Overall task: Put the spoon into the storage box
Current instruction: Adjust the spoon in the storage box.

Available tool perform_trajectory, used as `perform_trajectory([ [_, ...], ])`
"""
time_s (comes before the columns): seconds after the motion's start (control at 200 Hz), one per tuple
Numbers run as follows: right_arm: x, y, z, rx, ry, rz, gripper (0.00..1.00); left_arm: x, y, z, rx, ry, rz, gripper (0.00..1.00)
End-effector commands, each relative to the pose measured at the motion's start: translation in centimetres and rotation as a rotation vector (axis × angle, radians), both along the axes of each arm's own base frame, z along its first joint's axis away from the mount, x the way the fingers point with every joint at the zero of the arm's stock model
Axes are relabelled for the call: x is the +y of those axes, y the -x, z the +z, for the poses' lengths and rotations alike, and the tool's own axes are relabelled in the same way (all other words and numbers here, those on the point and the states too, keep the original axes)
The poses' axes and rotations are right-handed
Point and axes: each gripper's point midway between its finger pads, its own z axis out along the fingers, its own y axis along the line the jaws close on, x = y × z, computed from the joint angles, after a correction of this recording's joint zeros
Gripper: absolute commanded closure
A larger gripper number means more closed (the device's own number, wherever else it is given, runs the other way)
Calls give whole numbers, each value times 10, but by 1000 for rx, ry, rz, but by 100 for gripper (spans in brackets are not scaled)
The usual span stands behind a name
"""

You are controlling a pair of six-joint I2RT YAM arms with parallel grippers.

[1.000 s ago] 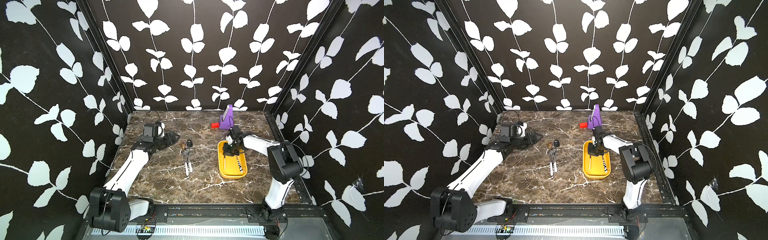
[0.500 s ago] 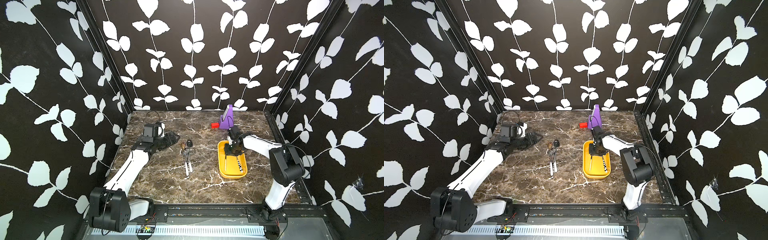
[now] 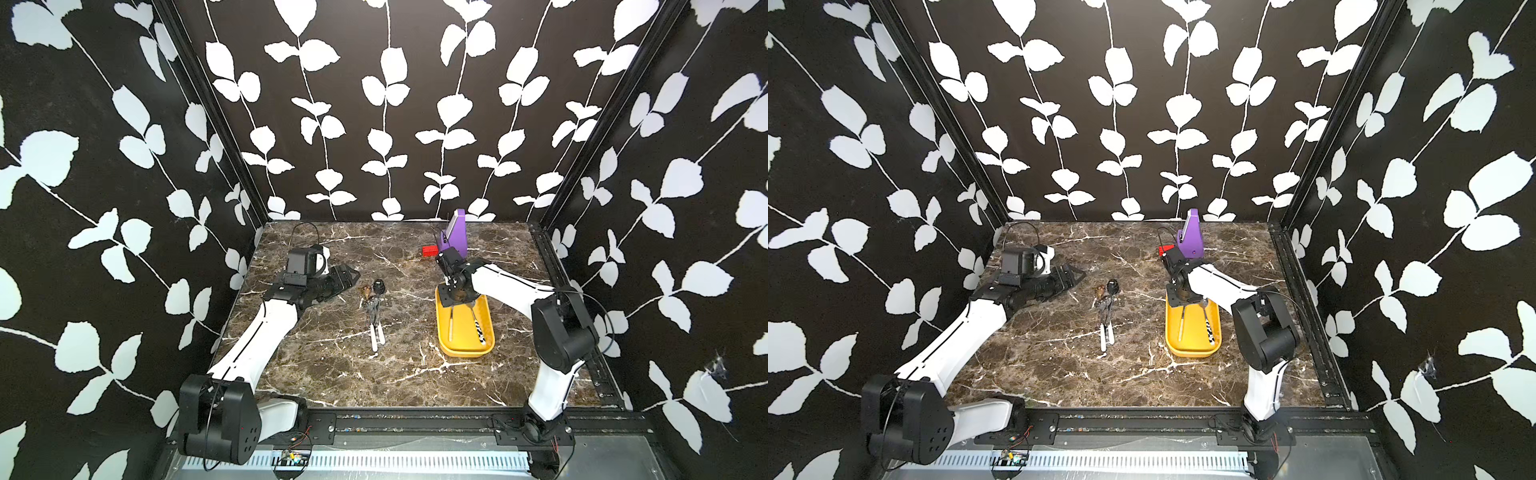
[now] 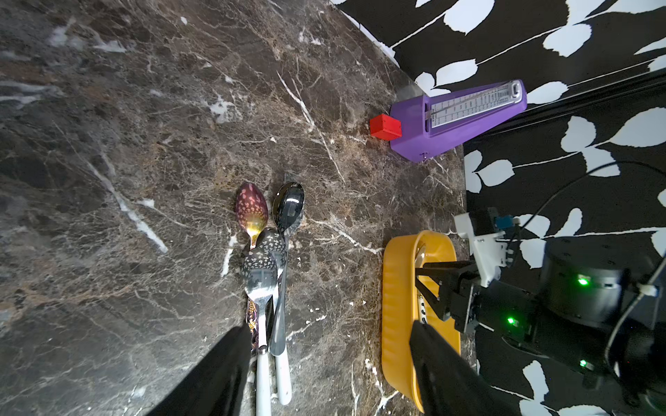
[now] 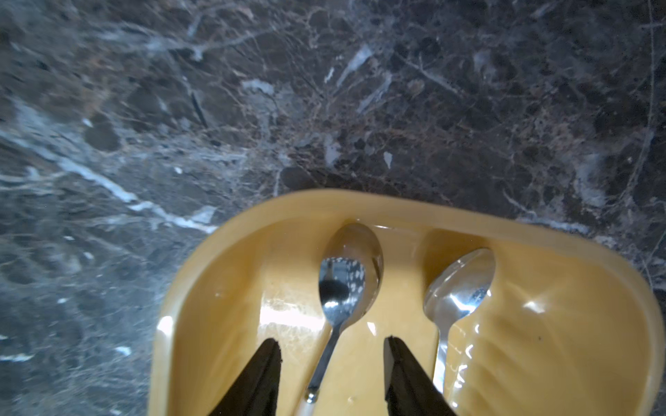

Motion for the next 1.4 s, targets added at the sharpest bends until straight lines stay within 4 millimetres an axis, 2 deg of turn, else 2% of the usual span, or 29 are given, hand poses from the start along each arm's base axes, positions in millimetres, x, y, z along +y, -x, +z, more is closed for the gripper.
perform_trajectory([
  [0.0,4,-8,-4,-1,19,43,51,0,5,-2,-1,-9,-12,25],
  [0.375,1,-15,-26,-5,74,67,53,0,5,-3,4,-13,-14,25],
  [0.54,-3,-14,-32,6,108,67,58,0,5,-3,8,-14,-14,25],
  [0.645,-3,-13,-34,8,106,65,65,0,5,-4,10,-15,-14,25],
  [0.755,0,-15,-30,-8,81,51,79,0,4,-3,11,-16,-16,25],
  [0.84,2,-15,-25,-17,57,40,86,0,4,-3,9,-17,-17,25],
  [1.065,10,-17,-12,-17,-75,-1,95,0,5,-3,12,-16,-19,25],
  [1.08,6,-9,-20,9,-79,-9,96,0,5,-3,11,-16,-19,25],
  [1.115,6,-8,-23,22,-117,-26,97,0,4,-3,11,-16,-19,25],
  [1.21,0,-7,-29,53,-205,-92,96,0,5,-4,13,-17,-20,25],
  [1.395,-8,-1,-44,123,-254,-133,84,-1,5,-6,19,-11,-23,25],
])
